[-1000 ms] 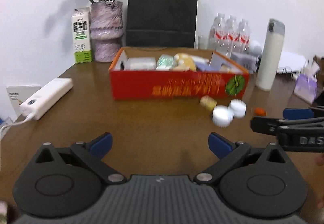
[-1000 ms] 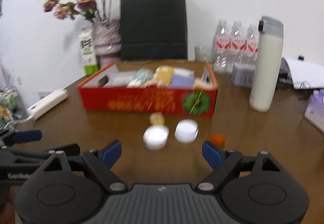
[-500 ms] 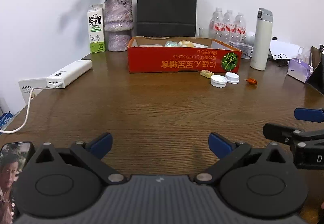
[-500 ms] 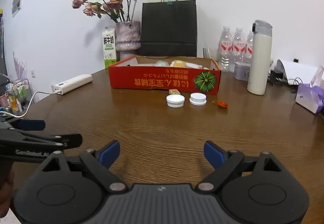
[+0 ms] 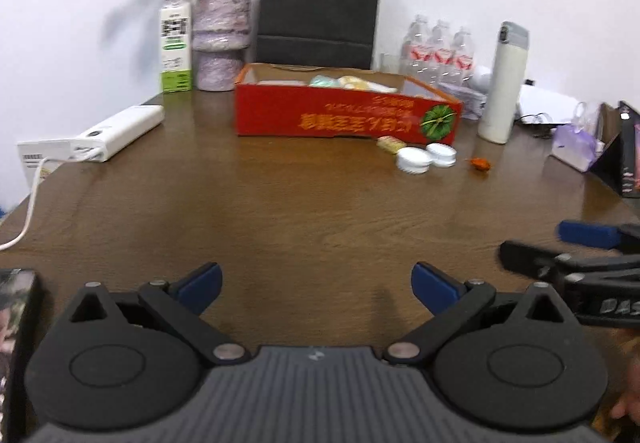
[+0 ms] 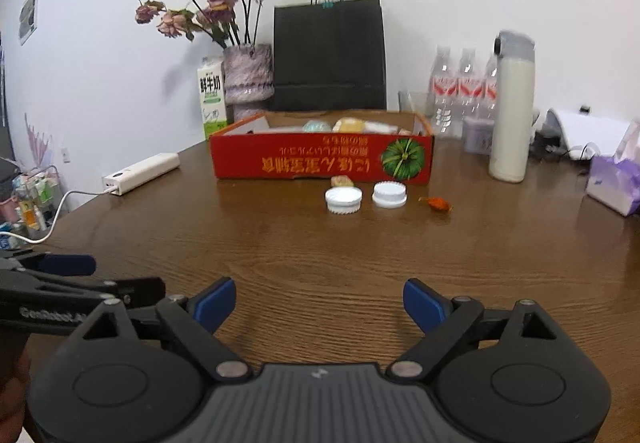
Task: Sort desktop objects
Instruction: 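Withdraw both tools from the box and reach toward the lids on the table, then grasp a white lid with left tool while right tool grasps the small orange item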
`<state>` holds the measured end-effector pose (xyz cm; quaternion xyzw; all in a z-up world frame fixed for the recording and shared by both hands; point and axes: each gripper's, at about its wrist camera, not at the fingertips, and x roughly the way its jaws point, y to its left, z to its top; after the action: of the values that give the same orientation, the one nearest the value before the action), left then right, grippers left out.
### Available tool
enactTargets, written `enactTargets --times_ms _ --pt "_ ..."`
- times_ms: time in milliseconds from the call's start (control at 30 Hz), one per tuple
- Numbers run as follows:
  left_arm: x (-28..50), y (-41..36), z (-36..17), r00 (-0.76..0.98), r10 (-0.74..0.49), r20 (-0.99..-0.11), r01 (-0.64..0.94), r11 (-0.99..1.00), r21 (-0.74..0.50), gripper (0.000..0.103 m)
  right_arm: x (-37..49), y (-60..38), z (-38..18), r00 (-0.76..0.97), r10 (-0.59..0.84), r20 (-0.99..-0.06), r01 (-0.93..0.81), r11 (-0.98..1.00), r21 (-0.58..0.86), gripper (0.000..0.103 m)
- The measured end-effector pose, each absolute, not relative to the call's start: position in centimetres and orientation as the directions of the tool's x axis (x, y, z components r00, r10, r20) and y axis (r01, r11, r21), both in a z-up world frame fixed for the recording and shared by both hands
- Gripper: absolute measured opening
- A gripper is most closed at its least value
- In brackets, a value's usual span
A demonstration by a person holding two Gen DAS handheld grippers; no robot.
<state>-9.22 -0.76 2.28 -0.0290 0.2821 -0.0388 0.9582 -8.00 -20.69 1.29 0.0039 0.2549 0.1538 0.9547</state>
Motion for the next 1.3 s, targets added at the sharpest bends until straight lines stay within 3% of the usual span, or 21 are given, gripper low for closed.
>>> enactTargets --times_ms 200,333,467,533,633,700,800,833,867,933,1067,1300 --pt "-4.5 -3.2 3.8 0.848 -0.191 -0.494 0.181 0.981 -0.069 0.103 -3.7 -22.5 1.7 0.843 0.180 -0.506 -0.209 0.978 0.000 0.088" --pt "1.1 -6.6 3.5 0.819 -0.247 -0.518 0.246 0.967 -0.071 0.097 0.5 -24.7 2.2 0.827 0.144 -0.543 -0.164 0.986 0.012 0.082" --pt "6.3 -9.8 2.5 0.804 -0.252 -0.539 0.260 0.964 -0.063 0.088 3.5 -26.1 2.1 0.821 0.111 -0.559 -0.159 0.987 -0.038 0.065" --pt "8.4 -10.8 1.9 0.805 -0.216 -0.553 0.242 0.970 -0.026 0.084 5.3 -26.7 1.8 0.809 0.121 -0.575 -0.173 0.984 -0.036 0.065" --pt "10.3 -11.5 1.1 0.777 -0.226 -0.587 0.267 0.964 -0.018 0.067 7.9 -26.8 0.9 0.794 0.113 -0.597 -0.198 0.977 -0.078 0.063" --pt "10.9 -11.2 0.6 0.759 -0.246 -0.603 0.263 0.963 -0.062 0.042 9.5 -26.5 0.5 0.786 0.130 -0.605 -0.219 0.973 -0.077 0.058" --pt "10.8 -10.4 0.7 0.757 -0.255 -0.601 0.256 0.963 -0.086 0.041 11.6 -26.0 0.2 0.771 0.135 -0.622 -0.236 0.968 -0.082 0.047" --pt "10.6 -10.1 0.7 0.757 -0.250 -0.604 0.249 0.965 -0.086 0.041 11.9 -25.7 0.1 0.768 0.132 -0.626 -0.238 0.967 -0.087 0.037" --pt "10.3 -9.8 0.8 0.757 -0.245 -0.605 0.243 0.966 -0.087 0.041 12.2 -25.6 -0.1 0.762 0.132 -0.633 -0.239 0.967 -0.085 0.019" --pt "9.2 -9.1 1.0 0.757 -0.247 -0.605 0.236 0.967 -0.099 0.041 12.1 -25.8 -0.2 0.756 0.159 -0.635 -0.242 0.969 -0.045 0.012" --pt "5.6 -7.8 1.8 0.760 -0.259 -0.596 0.226 0.965 -0.132 0.041 9.8 -25.7 0.0 0.758 0.150 -0.634 -0.218 0.976 -0.029 0.012" --pt "-2.6 -5.2 2.6 0.762 -0.253 -0.596 0.229 0.966 -0.118 0.041 -1.4 -23.9 0.0 0.741 0.264 -0.618 -0.291 0.955 0.060 0.012"
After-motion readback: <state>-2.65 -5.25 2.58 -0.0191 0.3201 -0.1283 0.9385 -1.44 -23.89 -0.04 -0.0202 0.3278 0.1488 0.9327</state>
